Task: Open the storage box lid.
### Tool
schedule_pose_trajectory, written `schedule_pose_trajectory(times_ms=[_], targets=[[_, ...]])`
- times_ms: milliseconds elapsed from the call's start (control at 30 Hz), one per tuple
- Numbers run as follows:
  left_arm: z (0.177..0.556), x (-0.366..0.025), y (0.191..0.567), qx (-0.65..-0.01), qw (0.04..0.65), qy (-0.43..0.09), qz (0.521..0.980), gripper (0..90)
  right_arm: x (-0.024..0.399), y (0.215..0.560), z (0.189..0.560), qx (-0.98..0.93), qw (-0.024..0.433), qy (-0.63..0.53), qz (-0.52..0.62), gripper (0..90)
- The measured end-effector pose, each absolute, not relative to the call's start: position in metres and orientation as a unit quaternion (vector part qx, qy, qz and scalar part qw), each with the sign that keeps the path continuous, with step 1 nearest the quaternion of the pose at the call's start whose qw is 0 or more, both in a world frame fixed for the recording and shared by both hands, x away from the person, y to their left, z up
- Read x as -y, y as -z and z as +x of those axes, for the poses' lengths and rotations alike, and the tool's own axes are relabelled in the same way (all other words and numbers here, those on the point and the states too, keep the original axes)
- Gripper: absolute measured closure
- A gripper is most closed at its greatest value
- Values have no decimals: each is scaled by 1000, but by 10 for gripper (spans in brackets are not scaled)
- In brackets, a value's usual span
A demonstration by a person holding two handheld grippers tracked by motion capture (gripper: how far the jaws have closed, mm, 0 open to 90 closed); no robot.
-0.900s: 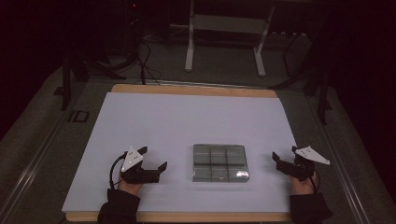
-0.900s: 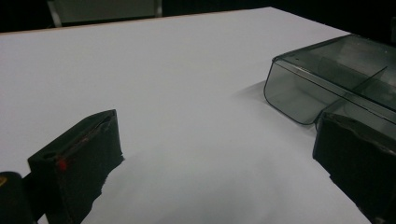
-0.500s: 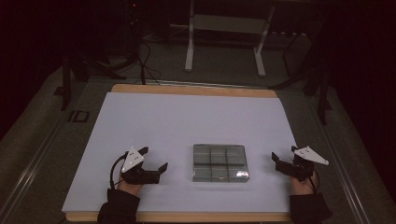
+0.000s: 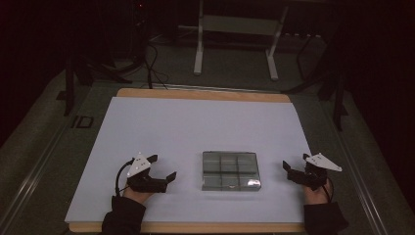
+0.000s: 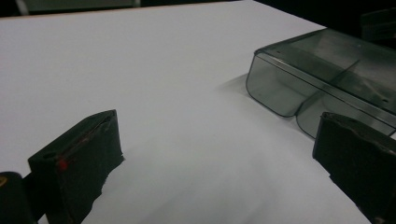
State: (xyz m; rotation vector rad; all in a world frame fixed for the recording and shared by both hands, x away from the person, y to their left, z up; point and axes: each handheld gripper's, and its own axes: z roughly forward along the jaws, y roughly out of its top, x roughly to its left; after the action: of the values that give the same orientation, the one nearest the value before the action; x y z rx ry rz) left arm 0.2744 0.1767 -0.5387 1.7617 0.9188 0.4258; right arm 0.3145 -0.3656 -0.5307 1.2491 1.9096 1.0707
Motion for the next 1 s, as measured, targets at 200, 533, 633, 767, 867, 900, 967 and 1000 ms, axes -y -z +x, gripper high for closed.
schedule_pose_trajectory(times_ms=[200, 533, 633, 767, 867, 900, 967, 1000], targets=[[274, -174, 538, -379, 530, -169, 740, 36, 367, 530, 316, -725, 284, -418, 468, 113], [277, -161, 532, -348, 531, -143, 759, 84, 360, 525, 317, -760, 235, -435, 421, 139], [279, -158, 530, -339, 531, -143, 763, 126, 354, 522, 315, -772, 224, -441, 399, 145], [282, -153, 527, -328, 528, -135, 772, 157, 345, 520, 313, -790, 213, -442, 368, 151], [282, -146, 526, -317, 520, -132, 783, 180, 340, 520, 313, -798, 198, -447, 353, 163], [282, -144, 527, -314, 517, -131, 785, 206, 338, 520, 312, -802, 191, -447, 348, 179], [282, -140, 528, -308, 512, -126, 792, 250, 335, 521, 312, -807, 185, -448, 338, 226], [282, -138, 529, -305, 510, -123, 795, 288, 333, 521, 312, -809, 179, -449, 333, 260]])
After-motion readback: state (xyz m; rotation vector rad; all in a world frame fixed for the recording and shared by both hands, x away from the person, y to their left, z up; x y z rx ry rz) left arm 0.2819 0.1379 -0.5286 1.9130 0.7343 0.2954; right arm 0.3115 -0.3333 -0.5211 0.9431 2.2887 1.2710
